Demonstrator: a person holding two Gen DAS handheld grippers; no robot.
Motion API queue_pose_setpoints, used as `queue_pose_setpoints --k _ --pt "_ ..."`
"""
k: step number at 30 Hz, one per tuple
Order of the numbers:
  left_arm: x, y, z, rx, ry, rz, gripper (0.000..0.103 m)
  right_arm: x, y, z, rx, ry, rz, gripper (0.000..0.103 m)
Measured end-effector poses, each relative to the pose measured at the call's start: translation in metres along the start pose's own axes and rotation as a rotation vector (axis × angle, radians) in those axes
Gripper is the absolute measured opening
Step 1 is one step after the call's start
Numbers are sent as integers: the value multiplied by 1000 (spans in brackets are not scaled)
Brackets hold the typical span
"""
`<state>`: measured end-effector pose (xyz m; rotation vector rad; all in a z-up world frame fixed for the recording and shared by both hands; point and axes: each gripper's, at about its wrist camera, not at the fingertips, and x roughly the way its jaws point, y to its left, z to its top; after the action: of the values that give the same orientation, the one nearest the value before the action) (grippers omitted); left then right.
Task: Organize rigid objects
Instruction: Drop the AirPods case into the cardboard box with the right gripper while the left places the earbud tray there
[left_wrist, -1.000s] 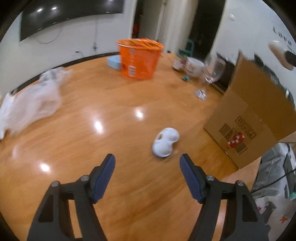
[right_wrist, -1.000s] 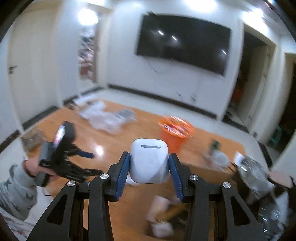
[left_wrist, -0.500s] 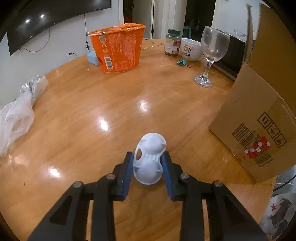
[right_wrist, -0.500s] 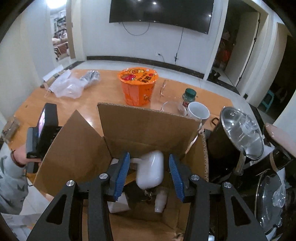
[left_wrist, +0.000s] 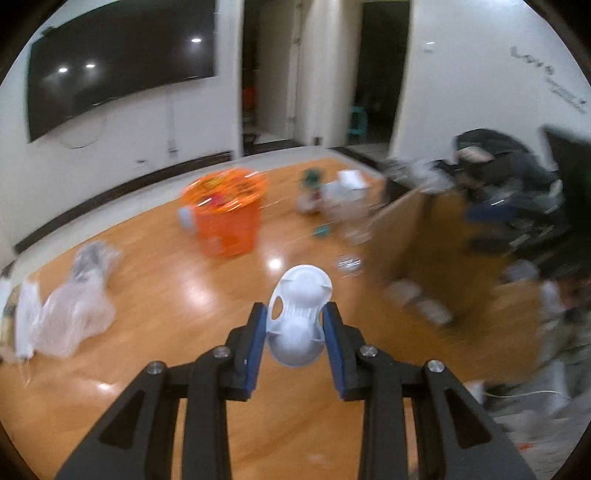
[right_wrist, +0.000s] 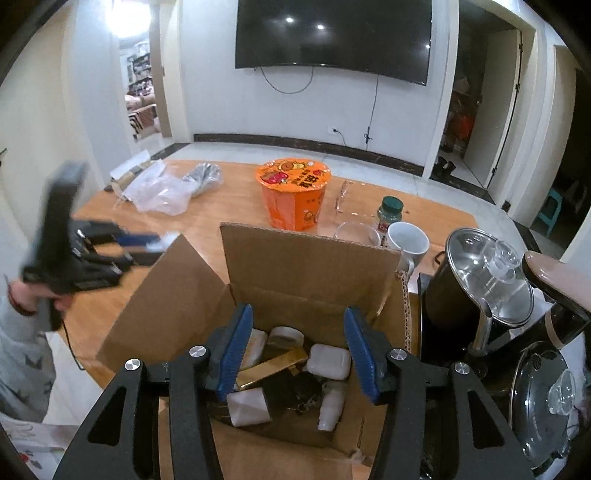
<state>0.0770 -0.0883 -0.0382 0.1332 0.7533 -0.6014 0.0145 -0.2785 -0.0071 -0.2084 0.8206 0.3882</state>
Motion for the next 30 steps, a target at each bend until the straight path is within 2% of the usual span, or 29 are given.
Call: queue_pose_setpoints --k 4,7,10,12,14,18,20,24,27,28,30 --pt "10 -38 22 37 49 -137 28 -6 -2 -4 -26 -17 6 48" --pt "35 -64 33 62 133 -195 28 -13 -6 -8 -33 -31 9 49" --pt "60 -74 34 42 216 -245 28 -20 -12 -12 -22 -46 14 49" --pt "66 -79 33 55 226 -213 35 -23 -15 -14 -13 -56 19 50" --pt "65 -84 31 52 225 -213 58 -25 -16 -15 -18 -63 20 50" --pt "54 -85 31 37 198 -193 68 -28 -20 -16 -19 -67 22 52" --pt "48 -82 31 27 183 -190 77 -28 -21 -16 -17 -69 26 52" --pt "25 -75 32 1 106 -150 90 -29 -20 -16 -17 -75 37 56" --pt "1 -69 29 -27 29 -88 96 -30 -17 -15 -25 -93 70 65" --pt "-6 -66 28 -37 5 -68 102 -31 -15 -14 -36 -104 88 71" --pt "-20 -62 26 -63 -43 -5 102 -32 -11 -12 -60 -128 116 80"
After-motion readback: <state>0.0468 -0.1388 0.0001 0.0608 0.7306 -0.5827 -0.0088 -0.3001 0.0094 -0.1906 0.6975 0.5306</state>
